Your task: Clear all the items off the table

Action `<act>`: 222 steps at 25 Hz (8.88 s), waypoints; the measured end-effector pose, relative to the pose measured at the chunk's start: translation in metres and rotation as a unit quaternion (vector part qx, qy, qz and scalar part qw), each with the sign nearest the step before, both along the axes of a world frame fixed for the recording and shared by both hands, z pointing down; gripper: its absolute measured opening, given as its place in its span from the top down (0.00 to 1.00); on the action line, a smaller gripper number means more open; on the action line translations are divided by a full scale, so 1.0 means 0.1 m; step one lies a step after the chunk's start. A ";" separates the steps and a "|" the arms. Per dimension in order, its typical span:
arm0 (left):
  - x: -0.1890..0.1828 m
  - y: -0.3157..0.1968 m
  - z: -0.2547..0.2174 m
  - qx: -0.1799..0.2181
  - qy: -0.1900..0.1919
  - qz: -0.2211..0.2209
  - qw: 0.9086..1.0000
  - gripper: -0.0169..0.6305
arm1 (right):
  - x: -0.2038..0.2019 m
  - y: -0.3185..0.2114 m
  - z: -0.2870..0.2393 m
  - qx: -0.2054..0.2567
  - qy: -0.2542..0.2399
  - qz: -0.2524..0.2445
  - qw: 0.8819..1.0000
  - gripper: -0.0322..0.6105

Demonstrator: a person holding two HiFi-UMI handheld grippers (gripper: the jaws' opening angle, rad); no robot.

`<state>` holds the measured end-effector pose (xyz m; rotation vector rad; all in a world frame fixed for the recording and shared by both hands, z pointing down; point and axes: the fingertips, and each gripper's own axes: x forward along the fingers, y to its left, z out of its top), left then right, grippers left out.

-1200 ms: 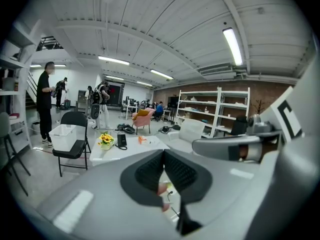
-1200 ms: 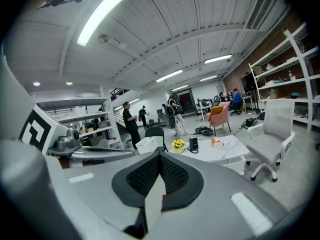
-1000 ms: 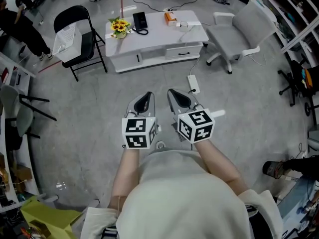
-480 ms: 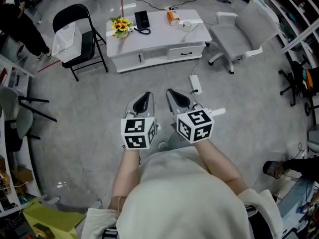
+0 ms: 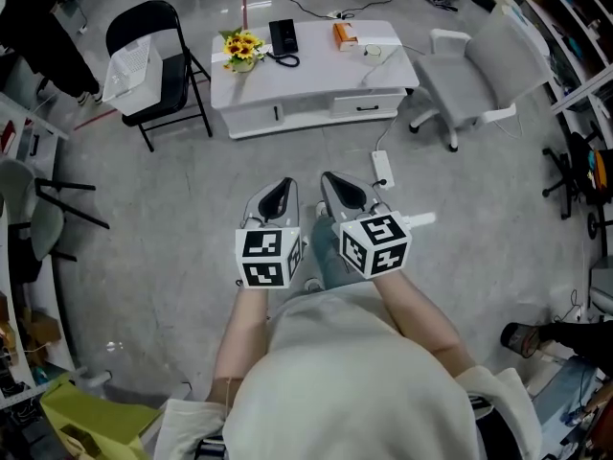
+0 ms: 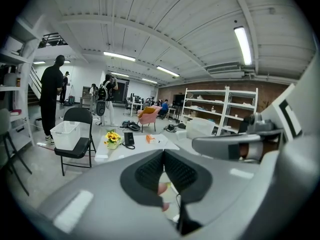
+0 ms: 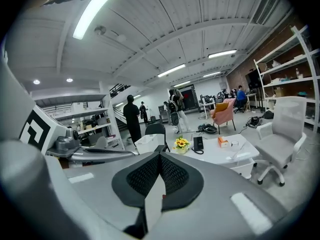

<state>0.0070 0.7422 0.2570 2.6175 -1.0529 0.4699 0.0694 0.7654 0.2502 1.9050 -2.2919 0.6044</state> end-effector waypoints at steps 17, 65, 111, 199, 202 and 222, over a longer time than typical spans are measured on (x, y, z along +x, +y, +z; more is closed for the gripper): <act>0.50 -1.10 -0.01 -0.004 -0.007 -0.039 0.999 0.96 | 0.53 -1.17 -0.05 -0.001 0.004 -0.039 0.999 0.95; 0.86 -3.83 0.35 -0.027 -0.027 -0.161 0.986 0.96 | 1.04 -4.04 0.39 -0.036 0.007 -0.144 0.989 0.95; -0.25 -6.64 2.25 -0.136 -0.061 -0.101 0.984 0.96 | 0.09 -6.54 2.70 -0.204 0.048 -0.127 0.969 0.65; -0.70 -7.33 3.67 -0.159 -0.056 -0.245 0.955 0.96 | -0.15 -8.12 4.00 -0.004 0.115 -0.174 0.978 0.07; -0.71 -7.33 3.56 -0.153 -0.052 -0.254 0.953 0.96 | -0.15 -8.10 3.85 -0.001 0.113 -0.178 0.977 0.07; -0.76 -7.37 2.45 -0.108 -0.024 -0.317 0.942 0.96 | -0.14 -8.15 2.43 0.057 0.097 -0.214 0.970 0.07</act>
